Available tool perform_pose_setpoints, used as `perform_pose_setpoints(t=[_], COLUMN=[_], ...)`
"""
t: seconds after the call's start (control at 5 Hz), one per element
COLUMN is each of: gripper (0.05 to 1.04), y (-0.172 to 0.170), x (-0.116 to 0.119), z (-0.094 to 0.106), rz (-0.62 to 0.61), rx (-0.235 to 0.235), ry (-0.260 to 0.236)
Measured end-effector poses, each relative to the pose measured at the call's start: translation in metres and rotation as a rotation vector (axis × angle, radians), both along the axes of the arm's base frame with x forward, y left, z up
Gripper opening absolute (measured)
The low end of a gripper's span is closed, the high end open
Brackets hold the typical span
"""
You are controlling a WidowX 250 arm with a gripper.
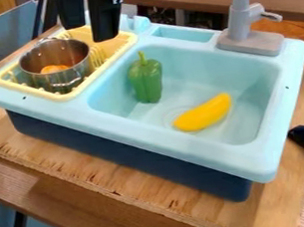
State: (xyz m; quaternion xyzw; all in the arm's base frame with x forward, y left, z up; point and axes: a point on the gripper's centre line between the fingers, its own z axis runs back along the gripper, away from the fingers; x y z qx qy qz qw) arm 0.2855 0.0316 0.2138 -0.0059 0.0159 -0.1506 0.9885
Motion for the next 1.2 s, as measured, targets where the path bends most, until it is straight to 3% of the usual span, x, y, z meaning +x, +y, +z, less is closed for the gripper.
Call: perform_pose_setpoints(t=[0.2, 0.4, 0.6, 1.2], gripper=[1.001, 1.001, 1.001, 1.001], y=[0.000, 0.001, 0.009, -0.008], x=[0.002, 0.019, 0.041, 0.100], z=[-0.009, -0.006, -0.019, -0.061], rz=[0.006, 0.053, 0.077, 0.012], rx=[-0.006, -0.022, -0.035, 0.028], ry=[0.032, -0.028, -0.019, 0.055])
